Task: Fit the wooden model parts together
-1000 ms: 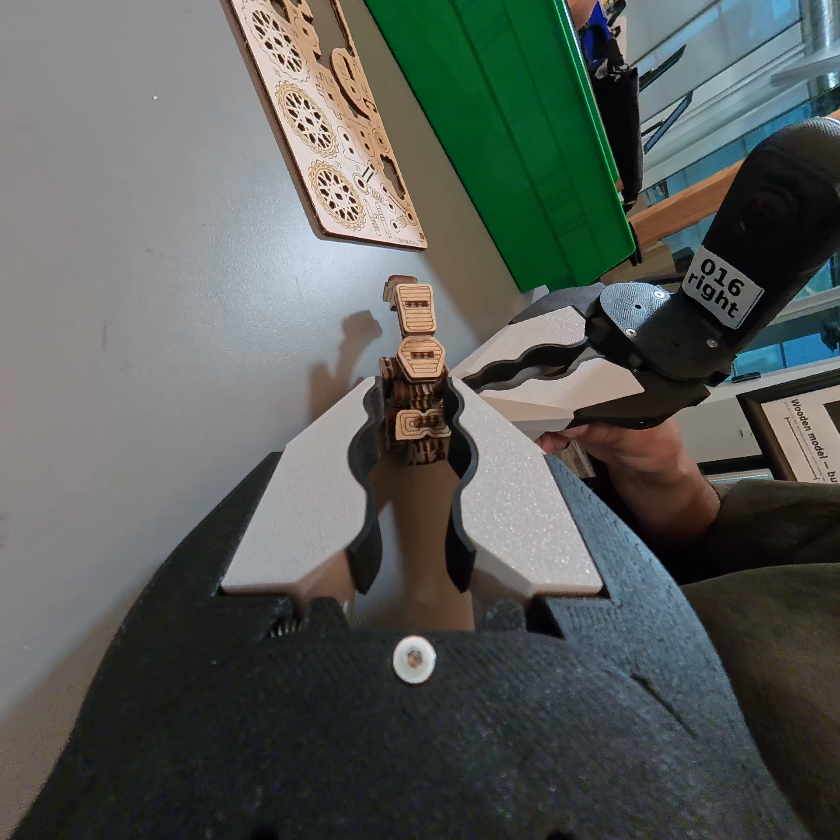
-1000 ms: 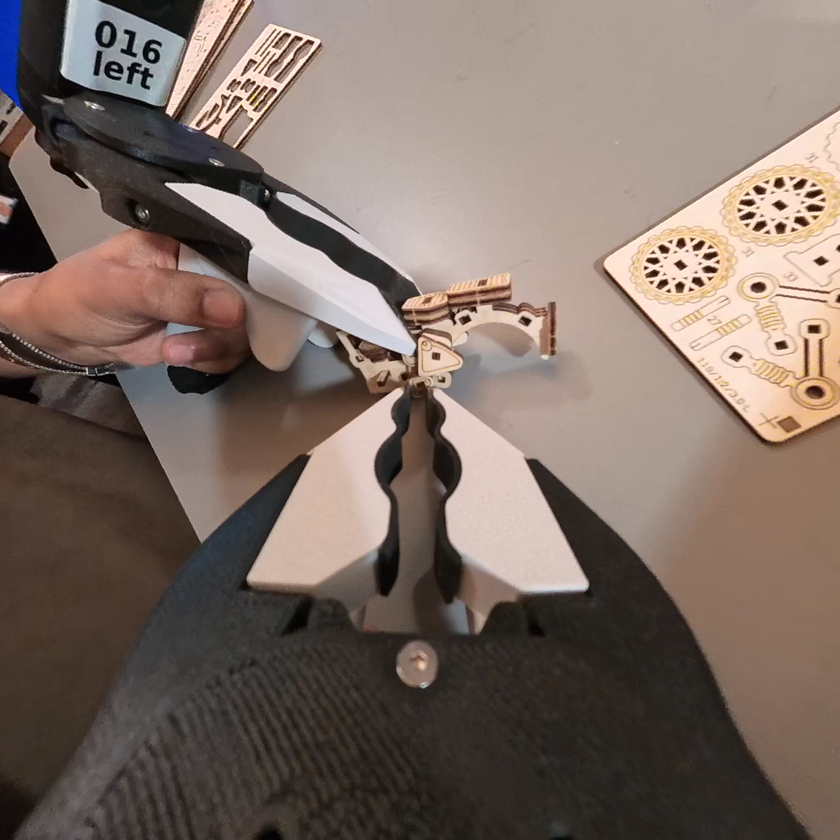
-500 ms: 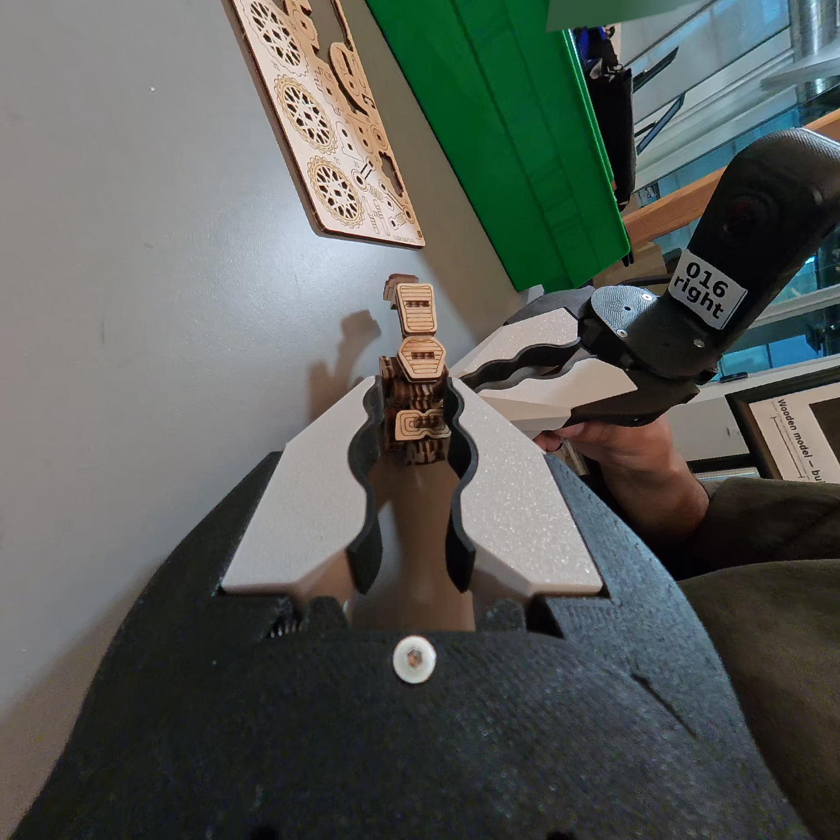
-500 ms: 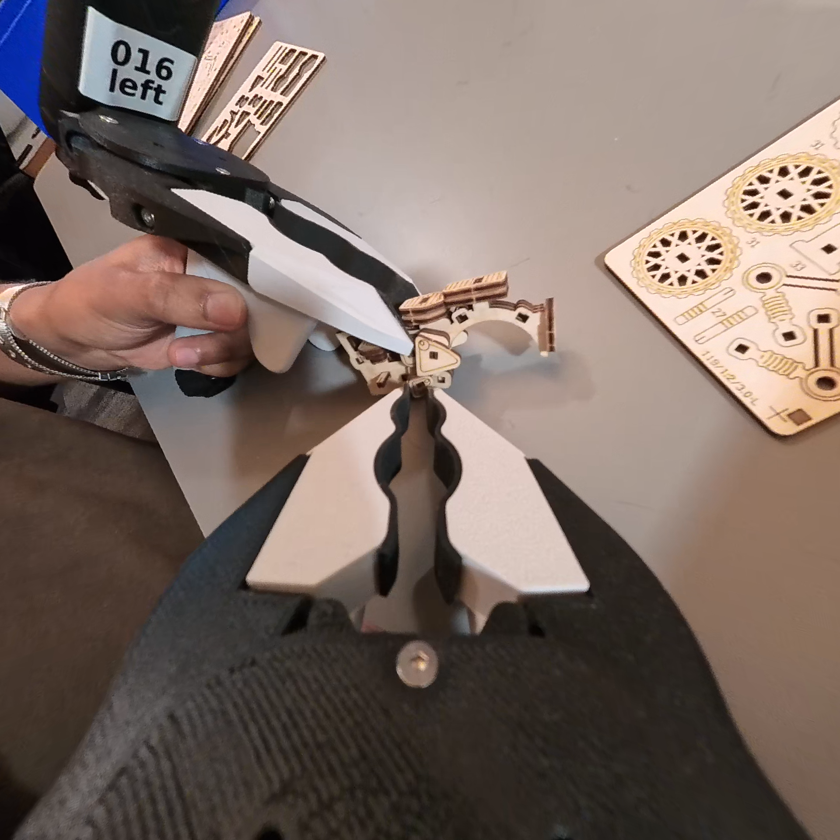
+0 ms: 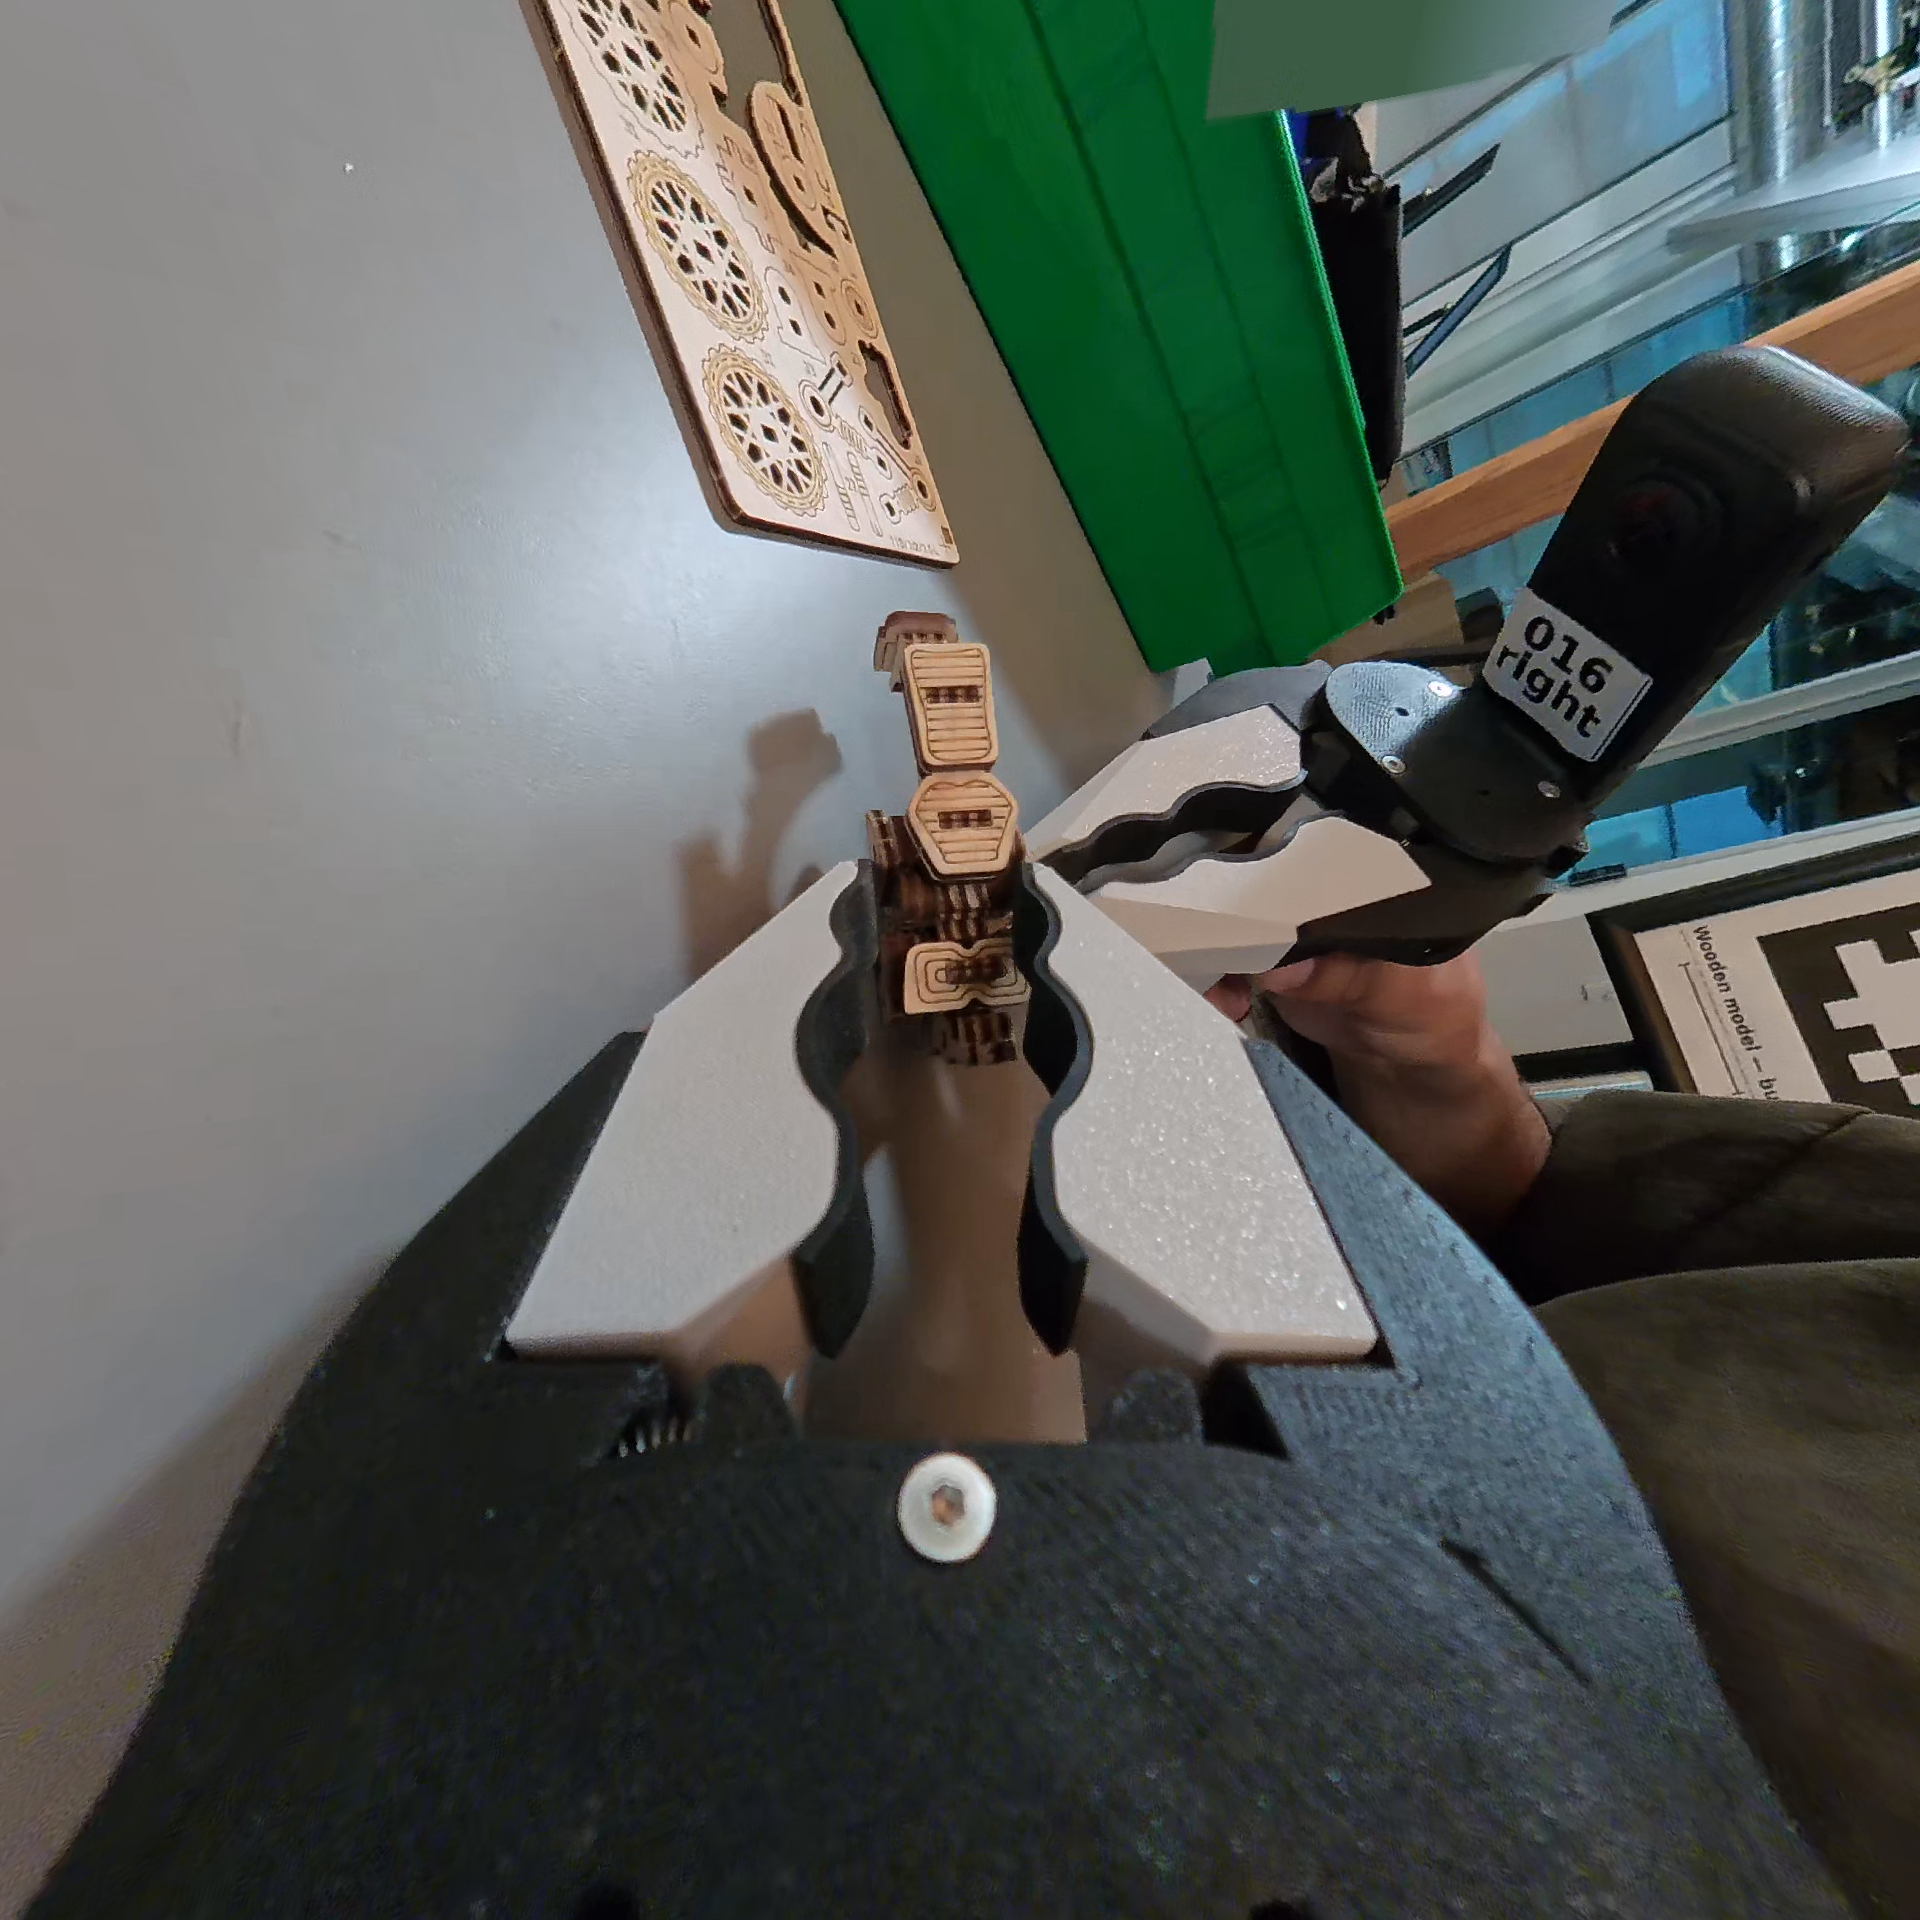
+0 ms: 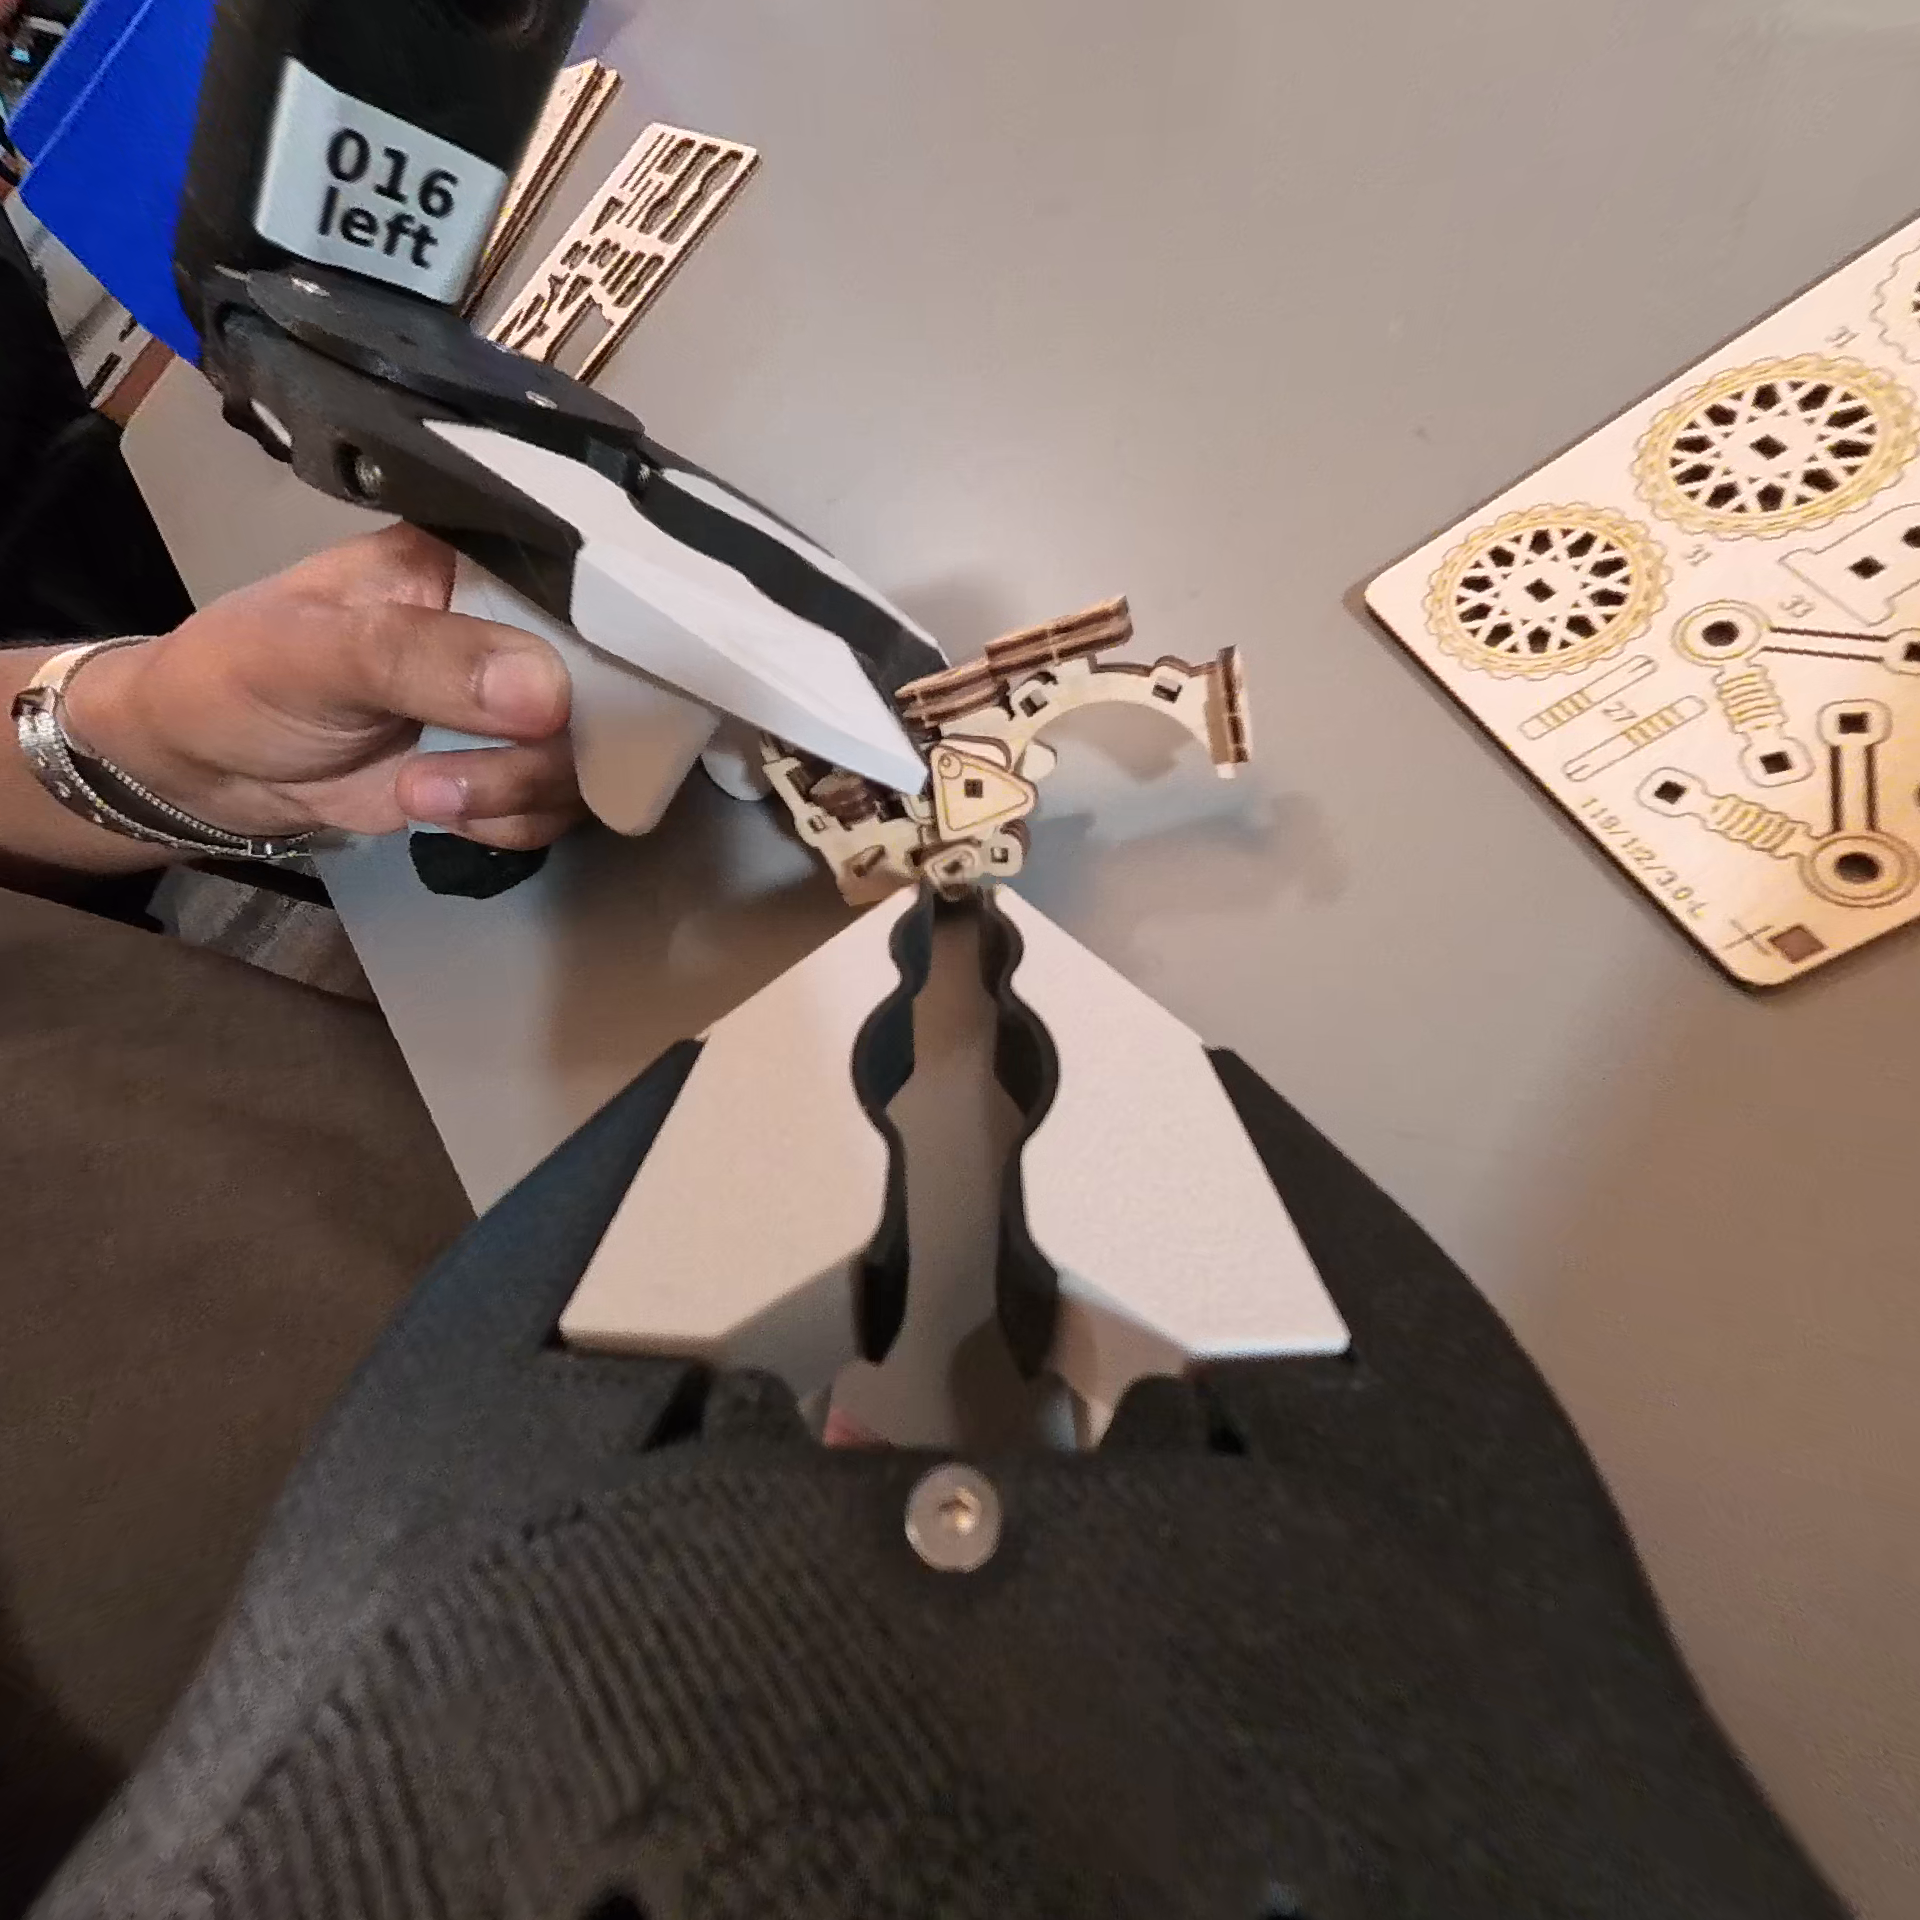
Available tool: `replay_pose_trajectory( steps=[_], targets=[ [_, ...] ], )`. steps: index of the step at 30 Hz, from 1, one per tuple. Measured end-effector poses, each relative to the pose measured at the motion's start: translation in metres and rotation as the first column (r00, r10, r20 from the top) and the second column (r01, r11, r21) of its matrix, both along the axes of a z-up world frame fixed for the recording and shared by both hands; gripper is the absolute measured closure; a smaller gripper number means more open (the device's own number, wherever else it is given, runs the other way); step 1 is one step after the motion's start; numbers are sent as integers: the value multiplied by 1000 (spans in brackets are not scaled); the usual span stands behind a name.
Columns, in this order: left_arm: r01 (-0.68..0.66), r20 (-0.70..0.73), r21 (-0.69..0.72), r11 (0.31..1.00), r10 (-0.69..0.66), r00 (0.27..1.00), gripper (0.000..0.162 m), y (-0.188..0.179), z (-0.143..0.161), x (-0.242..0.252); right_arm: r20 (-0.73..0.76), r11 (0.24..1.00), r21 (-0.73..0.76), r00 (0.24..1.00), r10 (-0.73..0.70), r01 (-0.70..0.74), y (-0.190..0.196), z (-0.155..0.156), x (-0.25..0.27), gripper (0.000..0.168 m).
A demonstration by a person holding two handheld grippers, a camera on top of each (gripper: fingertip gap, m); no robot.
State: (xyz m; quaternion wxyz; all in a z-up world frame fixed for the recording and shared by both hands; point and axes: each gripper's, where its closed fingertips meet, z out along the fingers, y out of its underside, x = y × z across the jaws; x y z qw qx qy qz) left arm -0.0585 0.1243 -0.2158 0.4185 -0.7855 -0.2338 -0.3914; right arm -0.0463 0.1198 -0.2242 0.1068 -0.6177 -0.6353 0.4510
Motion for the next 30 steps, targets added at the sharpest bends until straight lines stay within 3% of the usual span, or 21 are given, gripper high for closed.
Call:
replay_pose_trajectory(
  steps=[12, 30],
  targets=[
    [-2, 19, 2, 1000, 2, 1000, 135, 0, 0, -1, -19, 1000, -5, 1000, 16, -16, -3, 3, -1, 168],
    [-8, 27, 6, 1000, 8, 1000, 135, 0, 1, -2, -3, 998, 55, 999, 38, -38, 3, -2, 4, 159]
  ],
)
